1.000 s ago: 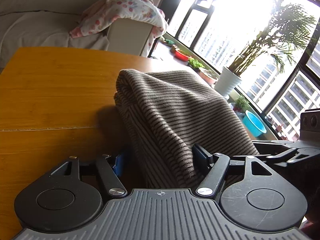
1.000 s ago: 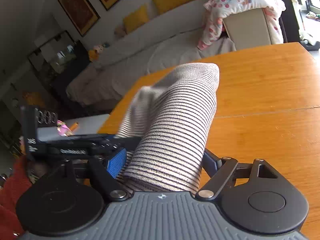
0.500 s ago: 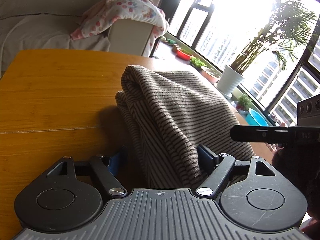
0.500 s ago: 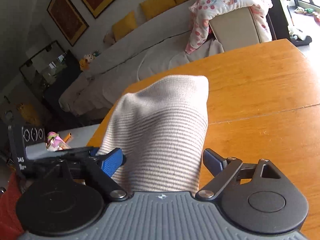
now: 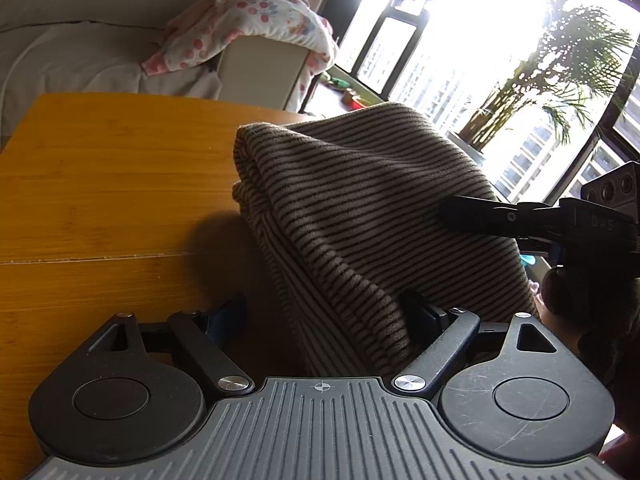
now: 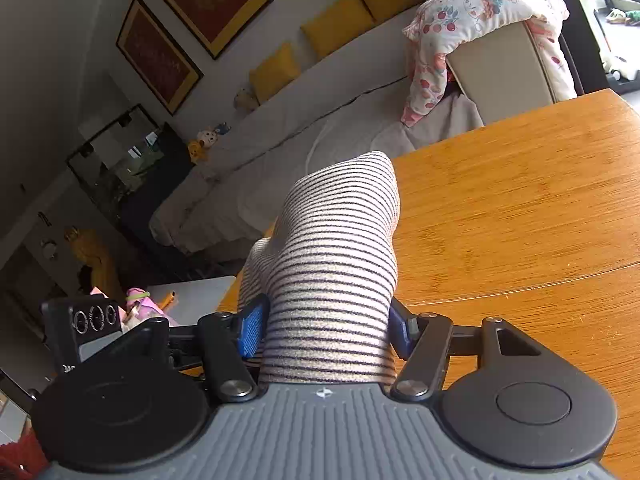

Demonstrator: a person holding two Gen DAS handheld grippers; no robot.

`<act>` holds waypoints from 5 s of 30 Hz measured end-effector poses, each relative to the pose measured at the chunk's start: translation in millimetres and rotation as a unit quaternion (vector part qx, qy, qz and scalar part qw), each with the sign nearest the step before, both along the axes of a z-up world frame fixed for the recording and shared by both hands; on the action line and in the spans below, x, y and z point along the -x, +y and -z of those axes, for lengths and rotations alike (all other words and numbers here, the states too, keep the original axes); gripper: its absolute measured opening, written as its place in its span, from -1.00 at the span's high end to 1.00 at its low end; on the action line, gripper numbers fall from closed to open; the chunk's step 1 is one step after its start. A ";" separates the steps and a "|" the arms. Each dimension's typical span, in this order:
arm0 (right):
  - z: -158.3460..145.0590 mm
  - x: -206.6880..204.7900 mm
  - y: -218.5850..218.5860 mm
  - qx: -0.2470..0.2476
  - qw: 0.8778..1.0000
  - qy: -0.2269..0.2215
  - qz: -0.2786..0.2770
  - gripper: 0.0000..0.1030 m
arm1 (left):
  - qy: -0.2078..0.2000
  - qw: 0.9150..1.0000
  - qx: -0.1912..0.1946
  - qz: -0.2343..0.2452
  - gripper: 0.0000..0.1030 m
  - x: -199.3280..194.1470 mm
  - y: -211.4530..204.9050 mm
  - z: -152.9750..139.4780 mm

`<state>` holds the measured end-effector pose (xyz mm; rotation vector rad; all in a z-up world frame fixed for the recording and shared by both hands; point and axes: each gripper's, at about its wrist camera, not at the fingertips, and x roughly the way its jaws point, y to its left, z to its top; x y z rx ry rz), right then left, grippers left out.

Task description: Fold clothes

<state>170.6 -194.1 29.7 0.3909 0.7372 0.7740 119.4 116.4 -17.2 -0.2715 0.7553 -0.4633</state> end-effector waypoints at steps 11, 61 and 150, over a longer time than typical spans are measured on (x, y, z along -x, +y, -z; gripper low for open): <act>17.3 -6.0 -0.5 0.050 0.998 0.013 0.033 -0.18 | 0.028 0.999 0.023 0.018 -0.68 15.5 -2.2 -12.5; 14.6 8.7 2.0 0.052 0.998 0.037 -0.003 -0.29 | 0.018 1.000 0.012 0.021 -0.49 11.6 -10.8 -8.5; 29.9 -97.0 -34.1 0.097 0.979 -0.033 0.177 -0.87 | -0.034 0.999 0.005 0.015 -0.18 -141.9 -50.2 -3.9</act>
